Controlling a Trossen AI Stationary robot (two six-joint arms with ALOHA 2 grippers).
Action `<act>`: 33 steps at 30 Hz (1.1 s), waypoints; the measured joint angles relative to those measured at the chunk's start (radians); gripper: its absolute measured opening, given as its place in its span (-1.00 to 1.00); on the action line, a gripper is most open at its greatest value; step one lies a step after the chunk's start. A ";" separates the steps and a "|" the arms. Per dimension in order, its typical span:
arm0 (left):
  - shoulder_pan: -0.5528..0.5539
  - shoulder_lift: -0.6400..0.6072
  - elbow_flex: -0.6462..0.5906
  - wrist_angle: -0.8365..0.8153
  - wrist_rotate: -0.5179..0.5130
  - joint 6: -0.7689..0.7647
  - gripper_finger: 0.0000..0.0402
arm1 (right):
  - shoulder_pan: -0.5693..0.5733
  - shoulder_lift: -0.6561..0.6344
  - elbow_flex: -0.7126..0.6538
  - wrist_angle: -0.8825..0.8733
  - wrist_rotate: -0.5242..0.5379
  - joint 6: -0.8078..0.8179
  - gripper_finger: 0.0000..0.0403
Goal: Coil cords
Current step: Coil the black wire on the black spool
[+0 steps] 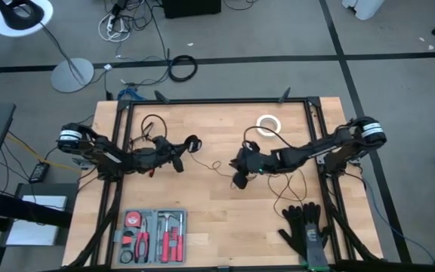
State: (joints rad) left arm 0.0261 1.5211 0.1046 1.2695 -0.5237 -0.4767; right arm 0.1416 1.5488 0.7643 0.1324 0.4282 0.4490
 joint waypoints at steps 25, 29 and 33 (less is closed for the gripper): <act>-0.001 0.000 -0.059 0.063 -0.040 0.031 -1.00 | -0.116 0.528 0.284 0.366 -0.189 -0.214 -0.30; -0.001 0.000 -0.059 0.063 -0.035 0.029 -1.00 | -0.117 0.525 0.283 0.361 -0.185 -0.191 -0.44; -0.001 0.000 -0.059 0.062 -0.026 0.030 -1.00 | -0.117 0.520 0.282 0.362 -0.161 -0.184 -0.83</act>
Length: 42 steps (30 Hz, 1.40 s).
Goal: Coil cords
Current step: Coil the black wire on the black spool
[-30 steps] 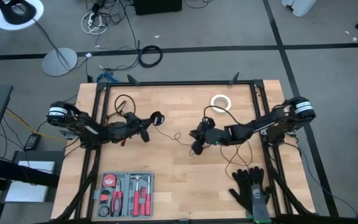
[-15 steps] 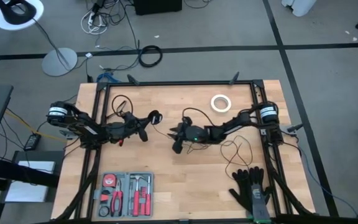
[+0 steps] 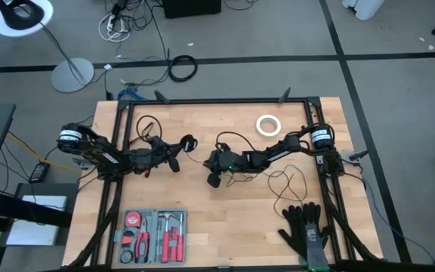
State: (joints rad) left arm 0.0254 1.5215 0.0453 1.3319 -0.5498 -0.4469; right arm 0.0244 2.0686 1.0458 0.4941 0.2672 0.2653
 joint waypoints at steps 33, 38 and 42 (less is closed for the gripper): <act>0.000 0.001 0.138 -0.371 0.198 0.095 -1.00 | -0.132 -0.231 0.015 -0.259 -0.119 0.140 -1.00; 0.000 0.009 0.289 -0.628 0.130 0.109 -1.00 | -0.128 -0.182 0.098 -0.270 -0.179 0.108 -1.00; 0.000 0.027 0.364 -0.673 0.085 0.129 -1.00 | -0.114 -0.123 0.164 -0.275 -0.190 0.077 -0.99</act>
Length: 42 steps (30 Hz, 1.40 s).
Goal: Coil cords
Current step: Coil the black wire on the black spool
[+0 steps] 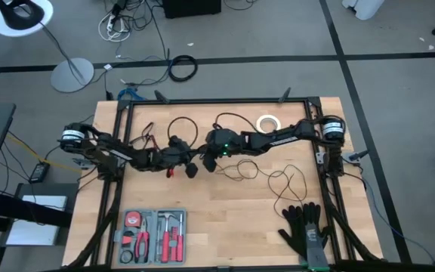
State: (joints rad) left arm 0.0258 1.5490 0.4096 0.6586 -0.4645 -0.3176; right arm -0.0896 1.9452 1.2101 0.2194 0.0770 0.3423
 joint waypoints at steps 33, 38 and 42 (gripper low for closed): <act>0.001 -0.002 -0.076 0.140 -0.172 -0.091 -1.00 | 0.236 -0.201 -0.213 -0.177 0.372 0.077 -0.72; 0.001 -0.002 -0.129 0.189 -0.151 -0.135 -1.00 | 0.204 -0.142 -0.351 0.115 0.382 0.209 -0.70; 0.001 -0.002 -0.135 0.187 -0.126 -0.136 -1.00 | 0.165 -0.056 -0.383 0.313 0.360 0.190 -0.70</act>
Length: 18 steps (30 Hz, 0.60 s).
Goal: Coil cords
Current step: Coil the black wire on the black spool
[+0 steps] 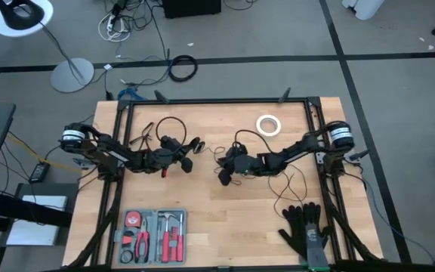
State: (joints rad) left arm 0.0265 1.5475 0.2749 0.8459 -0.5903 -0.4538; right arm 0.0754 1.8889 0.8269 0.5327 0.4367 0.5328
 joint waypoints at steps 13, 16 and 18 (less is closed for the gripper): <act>0.000 0.000 0.001 -0.008 0.031 0.002 -1.00 | -0.127 0.130 0.122 -0.085 -0.050 -0.220 -0.70; 0.000 0.000 0.001 -0.011 0.031 0.002 -1.00 | -0.145 0.125 0.128 -0.186 -0.122 -0.155 -0.70; 0.000 0.000 0.001 -0.013 0.026 0.002 -1.00 | -0.152 0.121 0.131 -0.236 -0.173 -0.106 -0.70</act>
State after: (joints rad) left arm 0.0265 1.5475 0.2756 0.8326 -0.5642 -0.4515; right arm -0.0764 2.0095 0.9578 0.2963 0.2639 0.4266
